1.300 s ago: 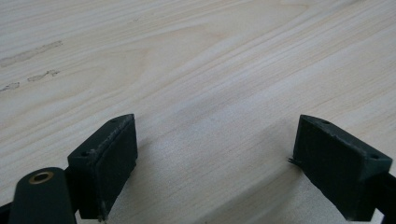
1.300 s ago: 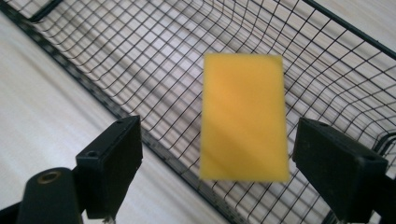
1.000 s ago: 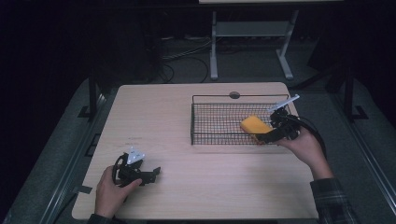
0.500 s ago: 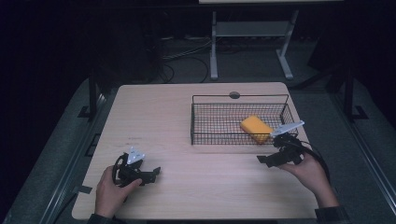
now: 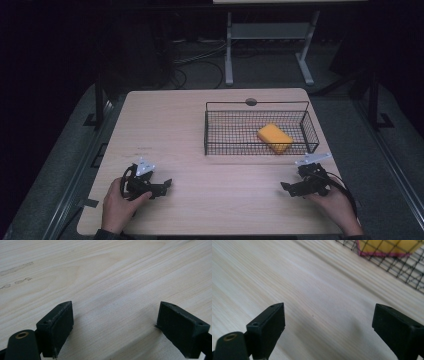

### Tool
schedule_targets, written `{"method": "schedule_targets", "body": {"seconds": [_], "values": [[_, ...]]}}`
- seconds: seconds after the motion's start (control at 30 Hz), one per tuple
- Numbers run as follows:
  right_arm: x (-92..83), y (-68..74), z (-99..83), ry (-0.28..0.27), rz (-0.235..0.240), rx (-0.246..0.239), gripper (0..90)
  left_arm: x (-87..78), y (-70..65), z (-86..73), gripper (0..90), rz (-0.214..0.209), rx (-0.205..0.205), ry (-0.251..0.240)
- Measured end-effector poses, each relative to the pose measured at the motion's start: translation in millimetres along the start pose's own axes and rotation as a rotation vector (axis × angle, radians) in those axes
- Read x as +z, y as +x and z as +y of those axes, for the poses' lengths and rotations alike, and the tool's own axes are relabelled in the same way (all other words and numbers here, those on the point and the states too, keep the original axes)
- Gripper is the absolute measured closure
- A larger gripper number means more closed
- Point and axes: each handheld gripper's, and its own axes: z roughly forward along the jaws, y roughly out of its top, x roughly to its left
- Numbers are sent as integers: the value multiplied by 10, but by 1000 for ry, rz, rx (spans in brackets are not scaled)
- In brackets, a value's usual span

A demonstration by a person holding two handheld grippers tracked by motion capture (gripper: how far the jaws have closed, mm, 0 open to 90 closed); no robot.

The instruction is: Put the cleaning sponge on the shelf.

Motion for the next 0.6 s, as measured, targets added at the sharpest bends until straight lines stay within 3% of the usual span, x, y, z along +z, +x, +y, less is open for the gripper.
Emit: {"method": "schedule_targets", "body": {"seconds": [0.27, 0.47, 0.6], "values": [[42, 5, -191, -2, -38, 12, 95, 0, 0, 0, 128, 0, 0, 0], [62, -2, -310, -93, -16, 47, 69, 0, -1, 0, 128, 1, 0, 0], [62, 1, -355, -124, -17, 49, 67, 0, -1, 0, 128, 1, 0, 0]]}}
